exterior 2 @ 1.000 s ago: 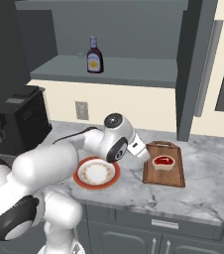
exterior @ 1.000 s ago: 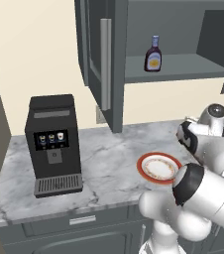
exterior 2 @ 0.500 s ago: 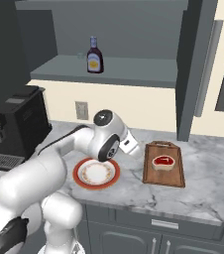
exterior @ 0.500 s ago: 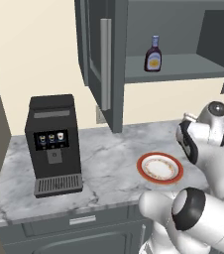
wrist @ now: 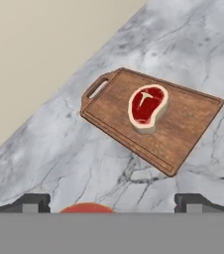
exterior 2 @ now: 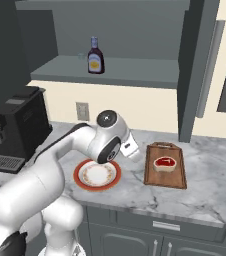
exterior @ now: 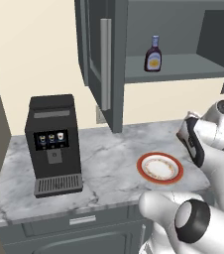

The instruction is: Pick the steak from the plate and place it on the cutting board. Then pick the condiment bottle from the cabinet and place it next to the cutting board.

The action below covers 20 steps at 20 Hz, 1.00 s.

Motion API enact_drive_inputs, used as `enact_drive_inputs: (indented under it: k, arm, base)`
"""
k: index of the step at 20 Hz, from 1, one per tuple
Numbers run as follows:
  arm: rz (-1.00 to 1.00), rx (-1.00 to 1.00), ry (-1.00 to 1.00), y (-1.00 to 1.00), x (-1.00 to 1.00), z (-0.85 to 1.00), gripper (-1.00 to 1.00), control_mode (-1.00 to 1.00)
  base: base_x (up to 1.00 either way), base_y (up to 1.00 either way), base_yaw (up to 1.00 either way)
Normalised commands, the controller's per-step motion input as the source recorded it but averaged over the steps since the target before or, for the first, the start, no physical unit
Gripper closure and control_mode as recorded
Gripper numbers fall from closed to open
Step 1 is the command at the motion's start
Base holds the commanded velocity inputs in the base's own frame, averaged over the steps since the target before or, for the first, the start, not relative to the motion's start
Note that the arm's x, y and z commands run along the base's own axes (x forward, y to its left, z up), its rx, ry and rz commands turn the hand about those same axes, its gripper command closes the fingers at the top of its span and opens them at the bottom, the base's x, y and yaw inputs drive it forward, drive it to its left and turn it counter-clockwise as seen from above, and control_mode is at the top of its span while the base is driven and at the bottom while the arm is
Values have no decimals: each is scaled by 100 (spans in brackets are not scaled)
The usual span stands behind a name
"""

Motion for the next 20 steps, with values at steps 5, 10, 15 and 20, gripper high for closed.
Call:
enact_drive_inputs:
  k: [5,10,15,20]
  arm:
    - [-16,17,-6,15,-26,19,-100,-100]
    - [-25,21,-8,32,-27,13,-100,-100]
    - [-26,29,-8,24,-32,3,-100,-100]
    - [-22,32,-7,18,-16,0,-100,-100]
  base:
    - [0,0,0]
    - [0,0,0]
    - [0,0,0]
    - [0,0,0]
